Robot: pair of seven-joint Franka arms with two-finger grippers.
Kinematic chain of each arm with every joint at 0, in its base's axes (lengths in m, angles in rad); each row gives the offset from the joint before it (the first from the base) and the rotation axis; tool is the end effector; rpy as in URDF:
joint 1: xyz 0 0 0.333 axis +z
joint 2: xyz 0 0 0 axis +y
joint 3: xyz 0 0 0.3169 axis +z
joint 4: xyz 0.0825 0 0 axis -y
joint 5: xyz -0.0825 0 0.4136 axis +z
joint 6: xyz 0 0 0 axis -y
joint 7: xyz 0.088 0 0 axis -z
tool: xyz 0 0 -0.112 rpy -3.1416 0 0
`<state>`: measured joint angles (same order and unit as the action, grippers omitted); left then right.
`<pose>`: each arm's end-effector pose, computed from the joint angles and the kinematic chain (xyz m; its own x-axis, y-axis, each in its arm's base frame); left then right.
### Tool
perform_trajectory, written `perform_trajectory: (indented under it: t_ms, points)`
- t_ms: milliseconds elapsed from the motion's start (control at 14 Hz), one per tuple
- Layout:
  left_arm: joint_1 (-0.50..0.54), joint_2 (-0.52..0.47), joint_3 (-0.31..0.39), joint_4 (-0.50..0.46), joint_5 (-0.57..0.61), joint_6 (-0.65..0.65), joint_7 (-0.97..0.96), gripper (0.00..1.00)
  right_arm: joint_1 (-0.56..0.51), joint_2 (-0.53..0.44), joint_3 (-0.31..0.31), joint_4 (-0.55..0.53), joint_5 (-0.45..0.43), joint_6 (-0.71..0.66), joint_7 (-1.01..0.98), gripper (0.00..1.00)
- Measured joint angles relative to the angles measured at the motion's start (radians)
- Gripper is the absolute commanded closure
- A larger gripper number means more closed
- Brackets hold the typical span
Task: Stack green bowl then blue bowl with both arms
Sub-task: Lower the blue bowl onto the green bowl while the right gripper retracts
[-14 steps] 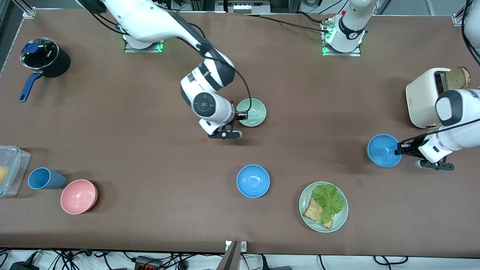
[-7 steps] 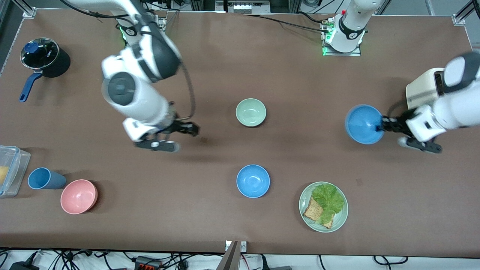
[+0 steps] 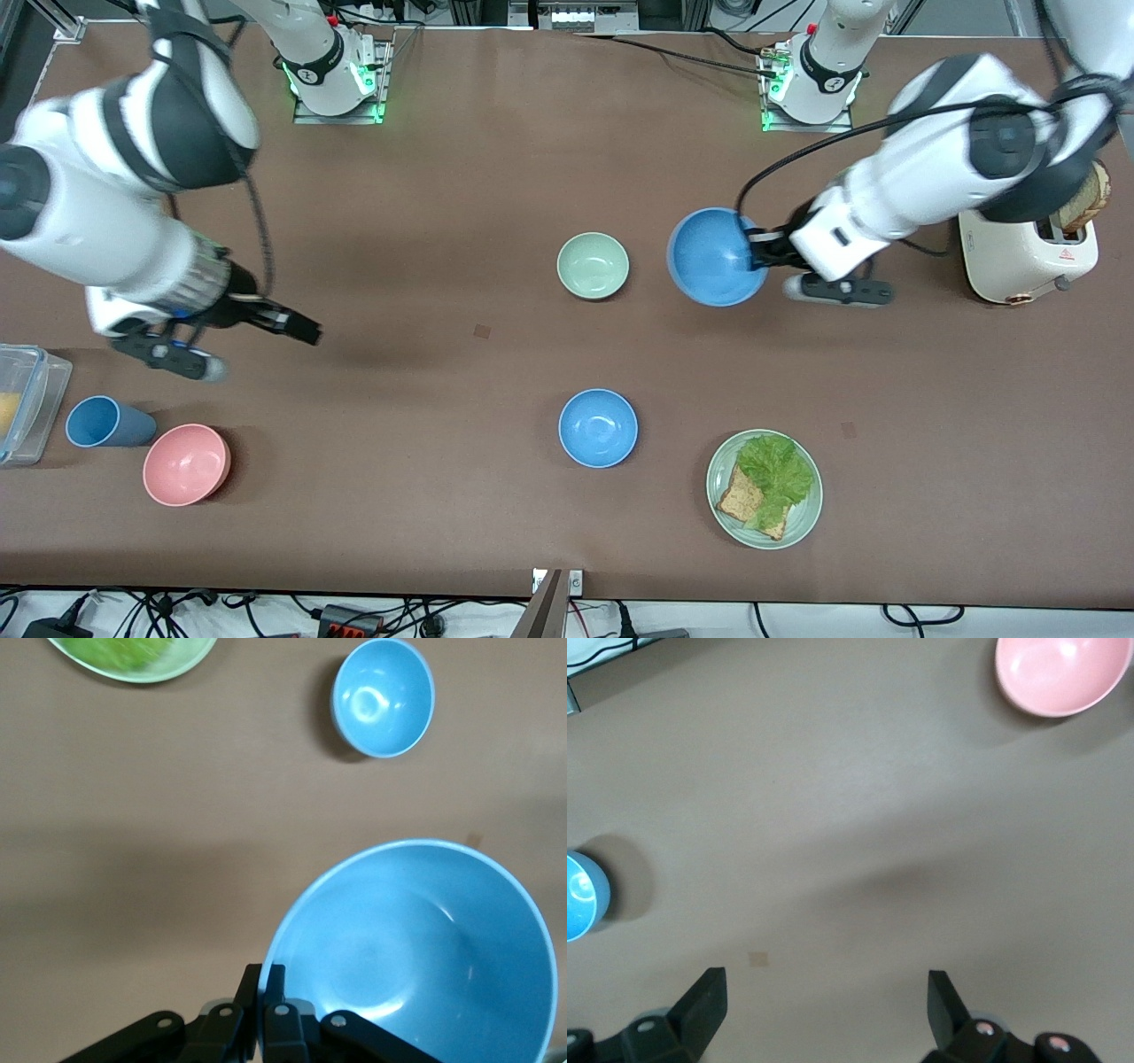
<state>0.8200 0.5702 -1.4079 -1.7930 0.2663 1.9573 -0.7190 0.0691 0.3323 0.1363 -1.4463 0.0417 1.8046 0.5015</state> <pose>0.5833 -0.2524 0.4486 0.9893 0.0678 -0.1291 0.1030 -0.9516 0.2895 0.6806 0.1331 0.4934 0.9515 -0.3074 -0.0162 -0.3076 -0.9474 -0.0881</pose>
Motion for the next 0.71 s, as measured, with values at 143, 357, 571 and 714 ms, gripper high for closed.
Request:
perform_trajectory:
  t_ms: [143, 357, 571, 714]
  points:
    - [-0.158, 0.020, 0.106, -0.005, 0.005, 0.064, -0.123, 0.99, -0.025, -0.021, -0.026, 0.000, 0.000, -0.017, -0.070, 0.00]
    - [-0.394, 0.040, 0.248, -0.007, 0.054, 0.104, -0.244, 0.97, -0.042, -0.065, -0.114, 0.004, 0.000, -0.047, -0.227, 0.00]
    - [-0.537, 0.042, 0.357, -0.008, 0.073, 0.110, -0.263, 0.99, -0.102, -0.103, -0.150, 0.005, 0.000, -0.102, -0.379, 0.00]
    - [-0.575, 0.045, 0.399, -0.017, 0.080, 0.145, -0.263, 0.99, -0.118, -0.124, -0.184, 0.005, 0.000, -0.118, -0.457, 0.00]
